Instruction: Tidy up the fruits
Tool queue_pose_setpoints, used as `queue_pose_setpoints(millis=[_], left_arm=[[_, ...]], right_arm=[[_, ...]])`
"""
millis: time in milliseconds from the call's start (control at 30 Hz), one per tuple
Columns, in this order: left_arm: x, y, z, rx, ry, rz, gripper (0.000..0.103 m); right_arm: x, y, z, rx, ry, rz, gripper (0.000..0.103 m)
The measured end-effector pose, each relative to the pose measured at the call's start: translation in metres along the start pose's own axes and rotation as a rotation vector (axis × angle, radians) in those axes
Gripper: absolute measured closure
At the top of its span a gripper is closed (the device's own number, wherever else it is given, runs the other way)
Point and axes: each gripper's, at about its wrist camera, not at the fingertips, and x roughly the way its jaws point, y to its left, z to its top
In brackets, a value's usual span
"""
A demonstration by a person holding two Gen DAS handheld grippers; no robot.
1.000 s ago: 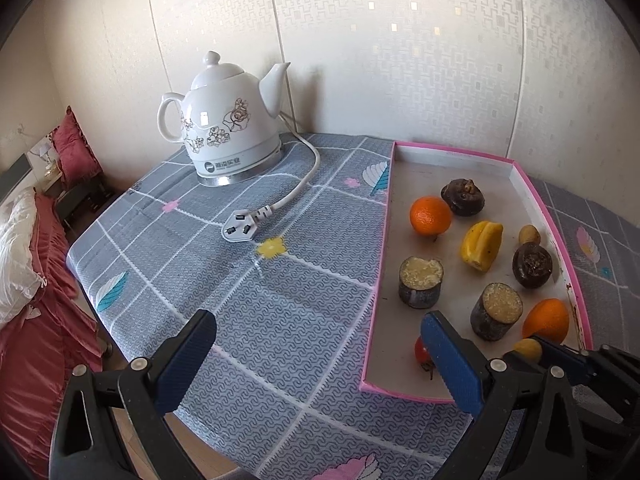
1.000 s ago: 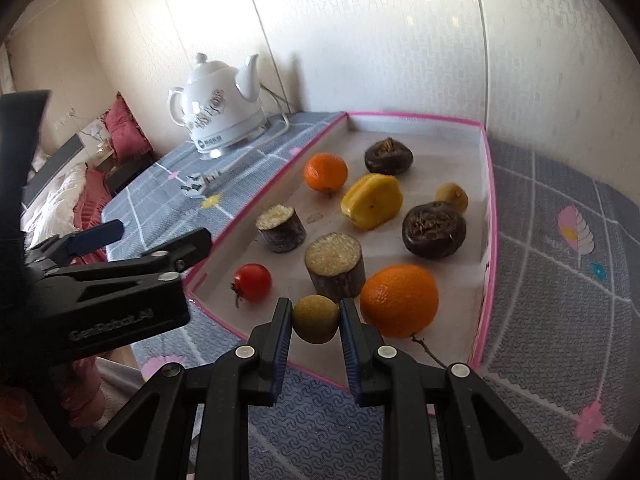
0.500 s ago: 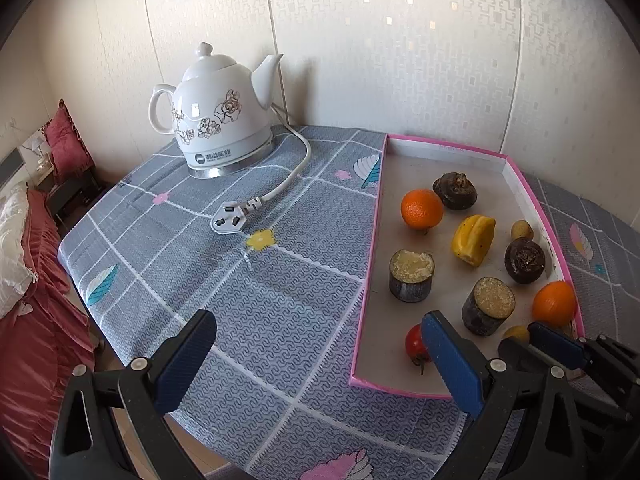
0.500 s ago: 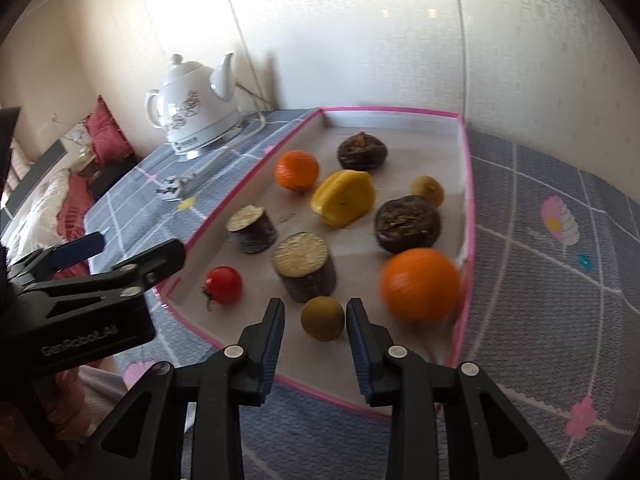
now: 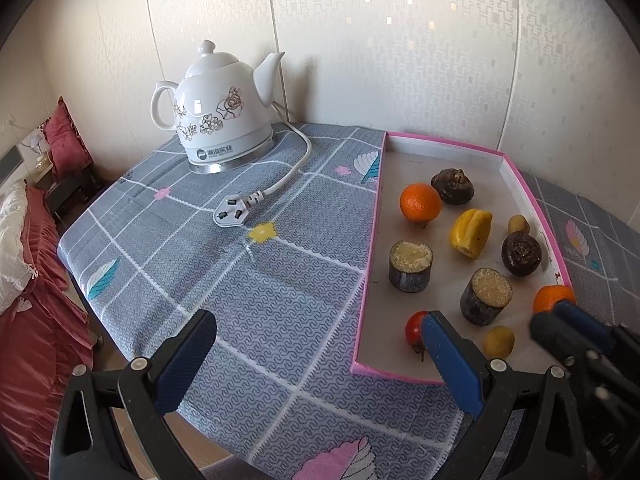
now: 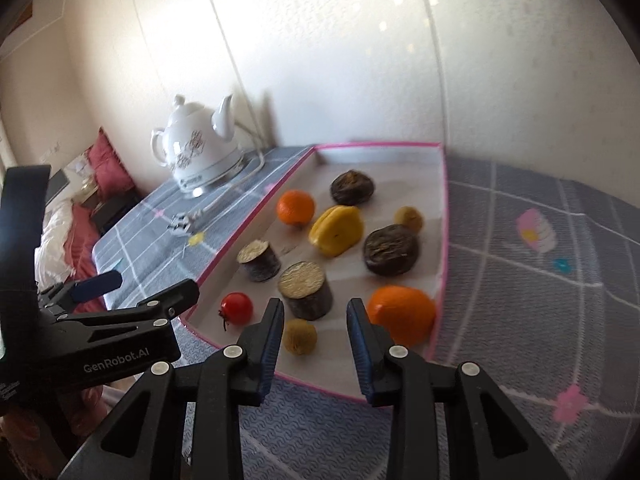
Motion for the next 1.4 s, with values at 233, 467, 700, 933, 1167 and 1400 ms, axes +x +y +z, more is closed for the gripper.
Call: queue_pose_setpoints(millis=[233, 467, 700, 933, 1167, 1400], left_arm=[[-0.006, 0.000, -0.005, 0.005, -0.008, -0.005, 0.000], [-0.013, -0.002, -0.013, 0.013, -0.016, -0.018, 0.000], [-0.021, 0.001, -0.020, 0.005, -0.022, -0.023, 0.000], [-0.039, 0.010, -0.032, -0.021, -0.056, -0.042, 0.000], [-0.054, 0.008, -0.039, -0.012, -0.113, -0.059, 0.000], [-0.059, -0.004, -0.041, 0.033, -0.149, -0.043, 0.000]], right_arm=[[-0.015, -0.003, -0.008, -0.003, -0.031, -0.090, 0.070], [-0.020, -0.002, -0.017, 0.022, -0.032, -0.131, 0.069], [-0.030, 0.013, -0.032, -0.034, -0.056, -0.203, 0.068], [-0.054, 0.014, -0.035, 0.019, -0.146, -0.241, 0.065], [-0.061, 0.027, -0.036, -0.022, -0.183, -0.216, 0.065], [-0.062, 0.037, -0.038, -0.073, -0.204, -0.237, 0.065]])
